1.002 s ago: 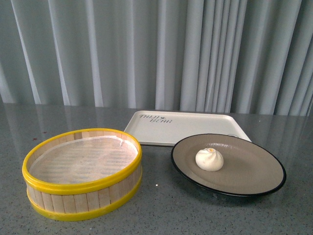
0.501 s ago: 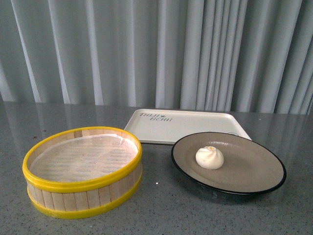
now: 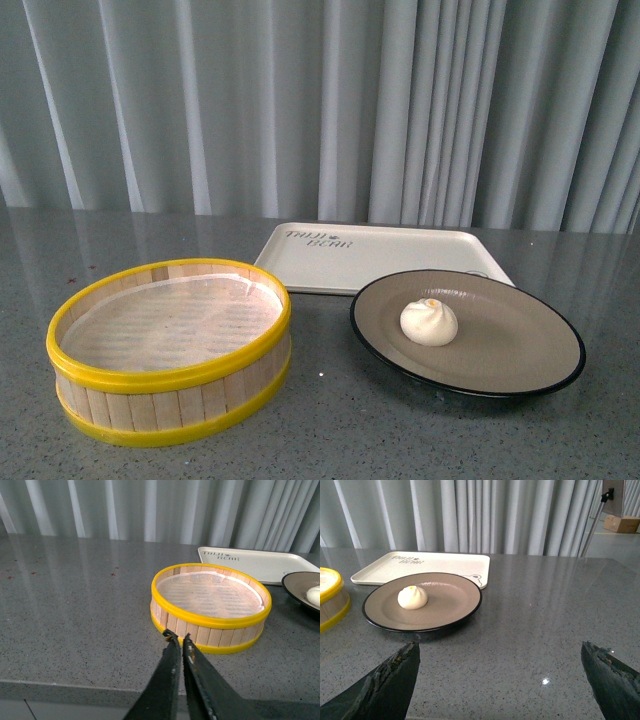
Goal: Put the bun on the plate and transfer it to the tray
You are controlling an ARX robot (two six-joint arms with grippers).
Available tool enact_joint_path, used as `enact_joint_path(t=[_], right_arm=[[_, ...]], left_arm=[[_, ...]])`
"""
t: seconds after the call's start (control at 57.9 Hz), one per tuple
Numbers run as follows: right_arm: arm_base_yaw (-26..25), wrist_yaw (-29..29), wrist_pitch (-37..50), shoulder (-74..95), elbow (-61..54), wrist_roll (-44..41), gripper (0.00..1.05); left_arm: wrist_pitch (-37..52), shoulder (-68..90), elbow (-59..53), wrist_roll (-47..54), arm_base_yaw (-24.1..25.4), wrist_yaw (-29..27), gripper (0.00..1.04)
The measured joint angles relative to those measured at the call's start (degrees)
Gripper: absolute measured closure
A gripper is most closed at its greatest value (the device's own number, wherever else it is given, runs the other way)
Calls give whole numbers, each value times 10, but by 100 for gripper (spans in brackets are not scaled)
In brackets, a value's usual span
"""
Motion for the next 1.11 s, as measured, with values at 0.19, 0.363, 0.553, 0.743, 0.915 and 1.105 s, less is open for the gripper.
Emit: enact_joint_path(t=[0.19, 0.363, 0.553, 0.743, 0.915, 1.105], right_arm=[[0, 0, 0, 0, 0, 0, 8], [0, 0, 0, 0, 0, 0, 8], [0, 0, 0, 0, 0, 0, 8], [0, 0, 0, 0, 0, 0, 8], [4, 17, -11, 7, 3, -1, 8], [-41, 3, 40, 373, 126, -200, 8]], left_arm=[[0, 0, 0, 0, 0, 0, 63], [0, 0, 0, 0, 0, 0, 33], [0, 0, 0, 2, 0, 0, 5], [0, 0, 0, 2, 0, 0, 7], [0, 0, 0, 2, 0, 0, 7], [0, 0, 0, 2, 0, 0, 7]])
